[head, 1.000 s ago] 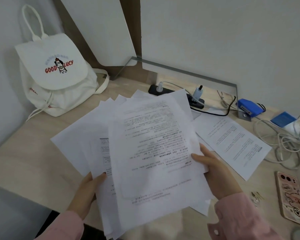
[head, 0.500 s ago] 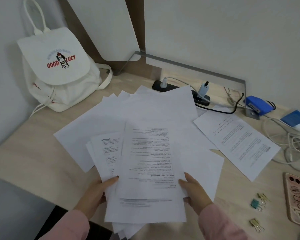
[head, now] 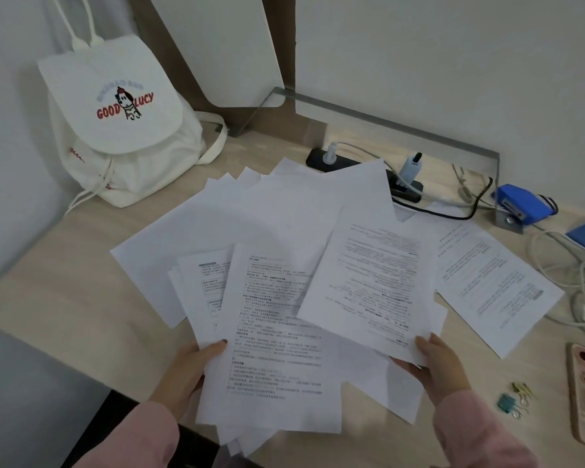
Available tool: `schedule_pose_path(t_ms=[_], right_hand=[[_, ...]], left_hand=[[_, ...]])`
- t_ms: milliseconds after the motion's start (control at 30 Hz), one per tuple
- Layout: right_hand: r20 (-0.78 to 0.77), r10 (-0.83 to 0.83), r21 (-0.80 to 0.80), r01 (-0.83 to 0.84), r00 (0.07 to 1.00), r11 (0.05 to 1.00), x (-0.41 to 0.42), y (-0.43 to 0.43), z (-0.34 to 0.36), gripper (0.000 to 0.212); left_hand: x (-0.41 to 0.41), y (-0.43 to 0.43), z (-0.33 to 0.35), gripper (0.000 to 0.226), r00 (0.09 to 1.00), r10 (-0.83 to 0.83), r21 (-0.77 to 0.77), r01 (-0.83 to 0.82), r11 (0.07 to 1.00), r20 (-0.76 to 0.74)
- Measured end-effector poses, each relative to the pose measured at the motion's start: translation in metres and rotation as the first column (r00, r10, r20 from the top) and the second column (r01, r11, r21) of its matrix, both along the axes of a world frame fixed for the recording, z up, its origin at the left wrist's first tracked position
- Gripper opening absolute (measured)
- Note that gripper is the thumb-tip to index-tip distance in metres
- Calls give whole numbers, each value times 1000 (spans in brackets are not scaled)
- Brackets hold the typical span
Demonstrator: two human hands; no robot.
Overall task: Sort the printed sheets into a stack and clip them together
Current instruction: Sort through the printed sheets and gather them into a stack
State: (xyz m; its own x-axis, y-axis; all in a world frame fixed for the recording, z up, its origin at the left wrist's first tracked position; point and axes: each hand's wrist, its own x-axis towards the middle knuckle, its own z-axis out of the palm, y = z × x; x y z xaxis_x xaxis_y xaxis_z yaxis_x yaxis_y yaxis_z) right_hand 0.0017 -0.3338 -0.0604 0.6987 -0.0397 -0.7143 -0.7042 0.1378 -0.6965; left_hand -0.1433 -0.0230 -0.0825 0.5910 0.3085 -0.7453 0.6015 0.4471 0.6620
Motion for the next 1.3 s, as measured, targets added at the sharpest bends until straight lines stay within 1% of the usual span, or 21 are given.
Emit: schedule_pose_path(t_ms=[133,233,300,367,400,467,533,633,667,700,767,800,833,900,933,1033,1100,1167,1233,1267,1300], right_hand=[[-99,137,-21,-139,986,990,-10,11,-8,21],[-112,300,-97,-311,947,946,-21,28,-13,20],[-108,348,-143,-361,931,922,-26,36,-21,21],[-128,349,-206,-369,928,906,-29,39,-29,15],[-141,342,-266,-368,929,891,-30,38,-33,14],[-158,322,-389,-358,934,849,-29,32,-41,18],[-174,342,-469,-383,923,796,-27,23,-36,22],[-155,403,-498,-423,902,757,-17,10,-22,13],[-139,396,-508,-408,908,758,-13,4,-19,17],[-120,372,-498,-380,921,780,-9,0,-14,20],[-97,323,-464,-330,941,822,-7,-6,-9,15],[-85,308,-449,-312,948,837,-7,-9,-11,16],[-86,300,-440,-306,950,844,-10,-10,-13,18],[-86,325,-433,-329,942,840,-16,-11,-16,11],[-89,354,-441,-356,931,824,-18,-11,-18,15],[-123,457,-462,-459,881,759,-18,-8,-17,16],[-153,495,-501,-499,855,707,-16,-11,-21,20],[-218,488,-546,-520,845,657,-14,-15,-20,19],[-306,485,-611,-559,820,560,-12,-22,-19,11],[-337,468,-638,-563,817,525,-12,-24,-18,13],[-344,444,-658,-550,827,514,-11,-25,-15,14]], left_hand=[[2,-1,-3,18,999,31,0,-31,1000,-24],[3,-1,-4,16,999,27,5,-27,1000,-27],[3,-1,-5,15,999,29,21,-28,999,-36],[2,-1,-5,13,999,33,51,-31,998,-23],[1,-2,-5,14,999,35,79,-34,996,-10],[-1,-1,-4,18,999,48,127,-50,991,17],[-2,2,-2,21,998,51,134,-55,989,34],[-3,8,-2,22,997,58,111,-63,992,49],[-5,10,-3,22,997,59,108,-64,992,48],[-5,12,-4,22,997,58,105,-63,992,49],[-7,15,-6,22,997,50,97,-55,994,53],[-7,17,-7,22,998,48,92,-53,994,52],[-7,17,-7,22,998,48,85,-53,995,52],[-6,18,-10,22,998,47,81,-51,995,50],[-6,18,-11,22,998,41,81,-45,996,48],[-5,21,-15,21,999,29,69,-32,997,46],[-5,22,-15,22,998,31,58,-34,998,54],[-4,23,-15,25,998,34,60,-37,998,61],[-4,25,-15,28,997,33,58,-37,998,64],[-4,26,-15,27,998,32,57,-35,998,62],[-4,26,-15,27,998,25,55,-29,998,62]])
